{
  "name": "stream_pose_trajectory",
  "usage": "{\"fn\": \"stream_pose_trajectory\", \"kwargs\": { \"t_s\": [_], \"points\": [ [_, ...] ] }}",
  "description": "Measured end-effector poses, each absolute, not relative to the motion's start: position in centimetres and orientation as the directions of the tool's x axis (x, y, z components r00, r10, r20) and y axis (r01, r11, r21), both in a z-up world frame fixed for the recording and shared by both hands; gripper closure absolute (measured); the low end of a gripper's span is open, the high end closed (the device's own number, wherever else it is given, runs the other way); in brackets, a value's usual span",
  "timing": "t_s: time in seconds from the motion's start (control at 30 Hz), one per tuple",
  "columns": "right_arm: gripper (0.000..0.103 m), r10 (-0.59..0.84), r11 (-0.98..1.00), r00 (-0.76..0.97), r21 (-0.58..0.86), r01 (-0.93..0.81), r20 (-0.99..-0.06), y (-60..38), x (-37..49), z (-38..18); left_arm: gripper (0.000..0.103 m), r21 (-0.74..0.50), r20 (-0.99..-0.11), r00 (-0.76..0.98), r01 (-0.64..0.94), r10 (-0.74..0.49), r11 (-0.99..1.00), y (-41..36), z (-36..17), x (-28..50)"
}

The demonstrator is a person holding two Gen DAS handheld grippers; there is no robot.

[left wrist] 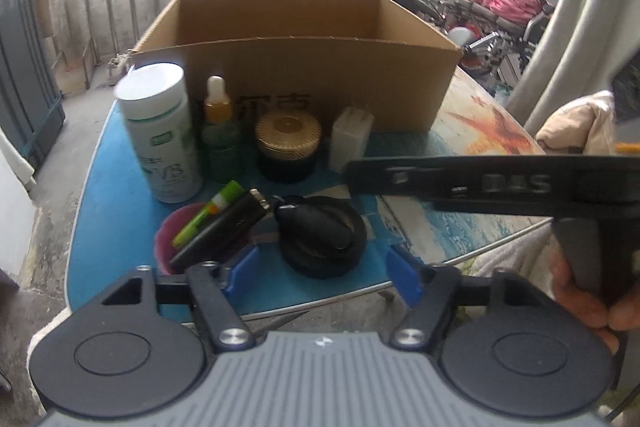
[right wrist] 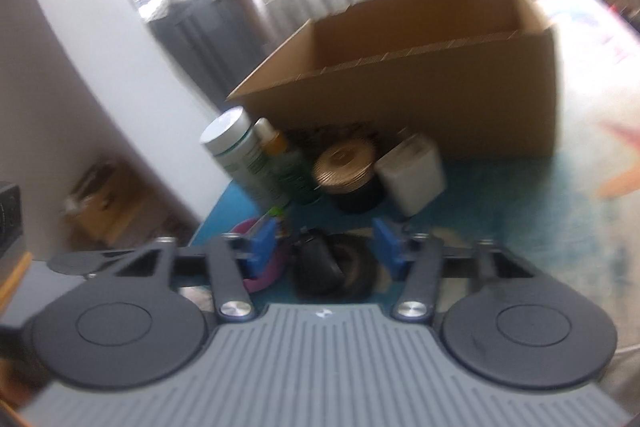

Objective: Organize rigid objects
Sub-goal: 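Reach the right tool into the pink bowl and grasp a black cylinder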

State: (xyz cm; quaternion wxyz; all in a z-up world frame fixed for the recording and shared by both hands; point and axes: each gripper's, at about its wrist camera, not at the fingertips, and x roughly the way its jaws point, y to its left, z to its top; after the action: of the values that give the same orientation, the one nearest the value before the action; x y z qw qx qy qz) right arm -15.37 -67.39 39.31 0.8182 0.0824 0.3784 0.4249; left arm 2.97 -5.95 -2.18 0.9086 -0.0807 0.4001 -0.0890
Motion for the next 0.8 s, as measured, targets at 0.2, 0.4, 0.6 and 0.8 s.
{"fn": "stream_pose_trajectory", "kwargs": {
  "t_s": [0.2,0.4,0.6,0.8],
  "points": [
    [0.075,0.783,0.572,0.228,0.524,-0.631,-0.579,-65.7,-13.7,37.3,0.048,-0.249,-0.719,0.645,0.107,-0.257,0.963,-6.3,-2.8,4.0],
    [0.079,0.783,0.559,0.170,0.557,-0.613,-0.598,-64.6,-11.9,35.7,0.048,-0.275,-0.714,0.643,0.106,-0.277,0.956,-6.5,-3.2,4.8],
    [0.088,0.804,0.543,0.135,0.624,-0.562,-0.579,-65.1,-11.0,34.9,0.050,-0.281,-0.715,0.642,0.097,-0.276,0.955,-6.6,-3.7,5.7],
    [0.089,0.843,0.503,0.084,0.723,-0.473,-0.531,-66.7,-10.2,34.2,0.050,-0.289,-0.731,0.628,0.070,-0.267,0.955,-6.3,-4.1,6.0]
  ]
}}
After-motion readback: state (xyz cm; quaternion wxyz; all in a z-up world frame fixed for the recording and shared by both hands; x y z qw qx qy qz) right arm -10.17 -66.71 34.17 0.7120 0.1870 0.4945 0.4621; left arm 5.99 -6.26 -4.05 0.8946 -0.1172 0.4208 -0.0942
